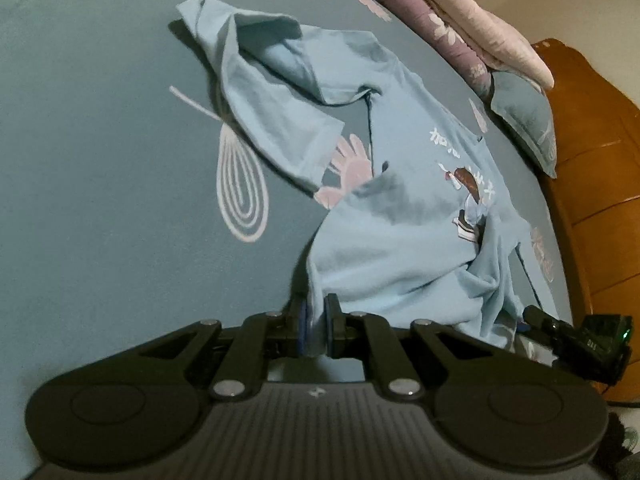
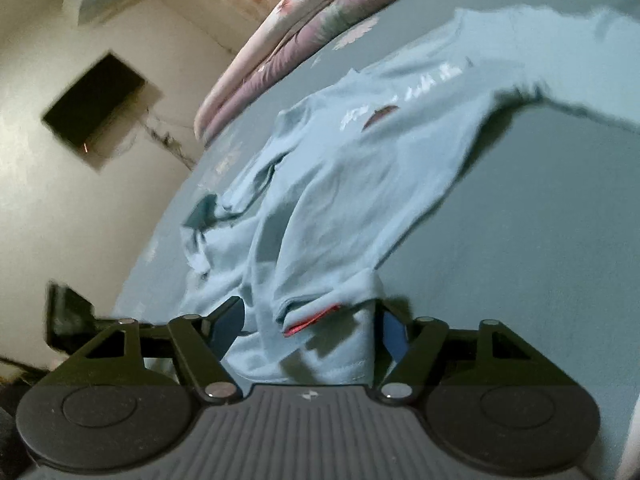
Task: Fold clothes
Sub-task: 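Grasp the hem with the right gripper while the left gripper holds the hem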
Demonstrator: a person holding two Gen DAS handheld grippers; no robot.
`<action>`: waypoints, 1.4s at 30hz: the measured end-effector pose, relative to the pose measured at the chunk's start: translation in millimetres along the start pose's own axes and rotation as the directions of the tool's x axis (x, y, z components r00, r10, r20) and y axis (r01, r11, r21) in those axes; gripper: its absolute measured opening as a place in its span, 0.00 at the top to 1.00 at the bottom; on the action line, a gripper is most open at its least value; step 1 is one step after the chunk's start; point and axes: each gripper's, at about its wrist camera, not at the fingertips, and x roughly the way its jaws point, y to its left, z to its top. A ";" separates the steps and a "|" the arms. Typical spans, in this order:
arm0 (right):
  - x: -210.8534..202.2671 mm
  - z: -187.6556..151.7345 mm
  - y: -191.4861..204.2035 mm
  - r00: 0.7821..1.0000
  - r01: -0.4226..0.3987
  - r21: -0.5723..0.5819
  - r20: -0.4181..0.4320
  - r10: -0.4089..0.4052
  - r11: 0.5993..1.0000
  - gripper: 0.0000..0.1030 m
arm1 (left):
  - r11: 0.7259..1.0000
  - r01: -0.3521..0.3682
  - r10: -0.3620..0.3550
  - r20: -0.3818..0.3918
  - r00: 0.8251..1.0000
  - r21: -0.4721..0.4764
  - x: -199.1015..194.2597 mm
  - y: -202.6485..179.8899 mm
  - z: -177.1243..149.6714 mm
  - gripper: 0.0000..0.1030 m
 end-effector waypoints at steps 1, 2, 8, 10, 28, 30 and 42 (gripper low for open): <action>-1.6 0.5 6.1 0.999 0.036 -0.057 -0.012 -0.037 0.998 0.26 | 1.000 -0.002 0.002 -0.002 1.000 0.011 0.3 -0.6 0.1 0.93; -4.8 -0.8 12.3 0.996 0.080 -0.124 -0.022 -0.084 0.989 0.26 | 1.000 0.000 0.000 -0.003 1.000 0.013 0.3 0.1 -0.1 0.93; -1.7 11.0 9.6 0.983 0.148 -0.288 -0.061 -0.172 0.946 0.25 | 0.999 0.041 -0.041 0.002 0.999 -0.029 1.7 9.4 0.4 0.93; 8.0 10.2 18.3 0.978 0.153 -0.385 -0.071 -0.194 0.910 0.24 | 0.999 0.038 -0.038 -0.002 0.999 -0.016 1.3 8.2 0.9 0.93; 1.5 -3.7 14.1 0.989 -0.010 -0.233 -0.147 -0.025 0.972 0.36 | 0.999 0.043 -0.043 0.001 0.999 -0.031 1.8 11.8 0.7 0.91; 3.8 -4.1 14.2 0.991 -0.022 -0.201 -0.137 -0.006 0.979 0.36 | 0.999 0.041 -0.041 0.002 0.999 -0.030 1.6 11.5 0.4 0.91; -0.2 -20.1 -18.8 0.995 -0.074 0.056 -0.068 0.078 0.996 0.88 | 0.999 -0.021 0.022 0.040 0.999 -0.027 4.4 -4.0 -0.4 0.94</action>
